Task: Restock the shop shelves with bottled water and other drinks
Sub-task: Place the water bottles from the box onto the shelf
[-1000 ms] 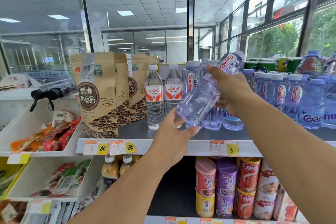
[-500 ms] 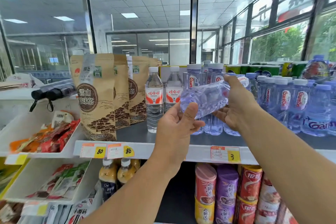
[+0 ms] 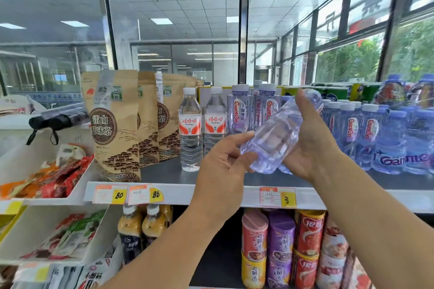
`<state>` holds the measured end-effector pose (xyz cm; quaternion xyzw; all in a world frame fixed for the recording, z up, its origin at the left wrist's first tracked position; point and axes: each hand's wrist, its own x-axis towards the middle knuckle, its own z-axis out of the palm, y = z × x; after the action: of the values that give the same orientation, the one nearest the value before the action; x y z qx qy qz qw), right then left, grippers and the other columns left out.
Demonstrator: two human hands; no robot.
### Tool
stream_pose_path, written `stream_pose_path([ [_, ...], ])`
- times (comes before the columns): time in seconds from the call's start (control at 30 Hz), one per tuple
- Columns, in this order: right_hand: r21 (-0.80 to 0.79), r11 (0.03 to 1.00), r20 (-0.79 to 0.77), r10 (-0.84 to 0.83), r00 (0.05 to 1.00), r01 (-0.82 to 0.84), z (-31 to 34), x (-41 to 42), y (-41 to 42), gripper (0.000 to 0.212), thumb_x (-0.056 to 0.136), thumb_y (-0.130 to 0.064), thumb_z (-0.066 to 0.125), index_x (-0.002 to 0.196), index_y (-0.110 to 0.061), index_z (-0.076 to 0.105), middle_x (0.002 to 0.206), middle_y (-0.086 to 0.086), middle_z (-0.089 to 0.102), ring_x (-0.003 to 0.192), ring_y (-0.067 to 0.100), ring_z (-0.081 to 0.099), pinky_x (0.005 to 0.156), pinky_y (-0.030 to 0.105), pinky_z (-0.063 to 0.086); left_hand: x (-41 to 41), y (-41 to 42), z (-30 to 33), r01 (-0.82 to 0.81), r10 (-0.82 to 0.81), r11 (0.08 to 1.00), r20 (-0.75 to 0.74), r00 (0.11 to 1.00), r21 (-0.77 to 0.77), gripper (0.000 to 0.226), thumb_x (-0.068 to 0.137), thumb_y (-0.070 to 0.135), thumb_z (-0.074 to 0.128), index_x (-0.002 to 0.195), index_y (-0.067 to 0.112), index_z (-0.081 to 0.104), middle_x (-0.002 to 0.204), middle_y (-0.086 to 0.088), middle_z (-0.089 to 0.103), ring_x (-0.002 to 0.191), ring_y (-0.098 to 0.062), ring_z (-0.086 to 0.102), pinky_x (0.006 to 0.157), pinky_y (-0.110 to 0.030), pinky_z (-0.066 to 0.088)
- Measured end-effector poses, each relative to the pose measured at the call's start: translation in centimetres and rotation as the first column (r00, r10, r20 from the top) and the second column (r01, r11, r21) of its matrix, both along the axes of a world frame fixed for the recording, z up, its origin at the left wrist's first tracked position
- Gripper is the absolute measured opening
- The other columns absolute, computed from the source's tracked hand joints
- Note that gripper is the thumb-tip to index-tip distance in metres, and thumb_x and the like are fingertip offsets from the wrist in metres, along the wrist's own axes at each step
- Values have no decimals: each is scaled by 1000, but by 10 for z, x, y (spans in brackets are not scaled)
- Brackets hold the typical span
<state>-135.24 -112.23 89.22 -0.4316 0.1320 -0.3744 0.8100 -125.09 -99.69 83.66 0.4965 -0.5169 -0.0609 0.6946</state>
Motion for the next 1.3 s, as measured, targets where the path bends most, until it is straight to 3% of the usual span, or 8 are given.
stream_pose_path([
  [0.13,31,997,152,-75,986,71,0,3,9,36,86,-36,73,107,-11,59,87,12,62,78,32,67,78,47,58,-2,6,-3,129,-119,989,-124,985,73,36,89,5,68,113,33,66,94,-4,69,89,-14,68,87,-25,53],
  [0.3,-82,980,311,-146,939,180,-7,10,5,29,89,-22,69,108,-17,46,78,2,53,67,20,54,62,38,56,-8,13,0,642,-511,762,-529,678,86,39,81,22,60,118,10,62,115,-24,66,104,-36,68,98,-44,52],
  [0.5,-170,920,317,-289,904,353,-8,18,7,27,90,-15,71,110,-16,53,78,2,63,66,20,63,64,40,56,-10,2,-4,558,-417,829,-615,669,45,53,78,35,66,116,2,48,74,-17,62,76,-24,70,83,-37,59],
  [0.8,-312,813,151,-469,870,492,0,27,18,62,83,-36,80,129,-15,43,104,6,66,83,20,69,71,43,63,3,-4,-6,668,-377,744,-844,381,-31,51,91,58,49,112,11,55,65,-4,44,43,-9,23,58,-25,46],
  [0.9,-277,890,234,-303,924,362,3,27,18,75,79,-23,82,138,-7,38,90,6,69,81,27,68,91,67,52,11,-2,-8,691,-307,722,-876,373,42,70,90,72,37,103,7,61,58,1,35,38,-7,18,50,-21,41],
  [1.07,-397,896,213,-122,969,200,-3,36,25,36,79,-18,77,110,-10,60,81,3,70,78,26,70,75,48,61,17,-5,-15,695,-182,691,-883,432,198,86,85,81,29,71,4,65,48,3,32,30,-7,17,39,-17,38],
  [1.2,-373,847,243,-305,921,379,-6,46,28,22,84,-9,76,96,-15,59,66,0,64,59,21,61,63,42,56,18,-7,-20,618,-167,745,-826,538,252,92,86,80,20,99,1,67,59,-9,58,35,-11,38,49,-25,53],
  [1.3,-349,791,233,-446,864,503,-3,52,24,28,85,-6,76,104,-11,57,66,-1,63,54,18,60,65,52,60,10,-7,-26,478,-196,845,-695,692,238,64,95,63,30,127,15,57,102,-23,71,67,-22,72,74,-37,60],
])
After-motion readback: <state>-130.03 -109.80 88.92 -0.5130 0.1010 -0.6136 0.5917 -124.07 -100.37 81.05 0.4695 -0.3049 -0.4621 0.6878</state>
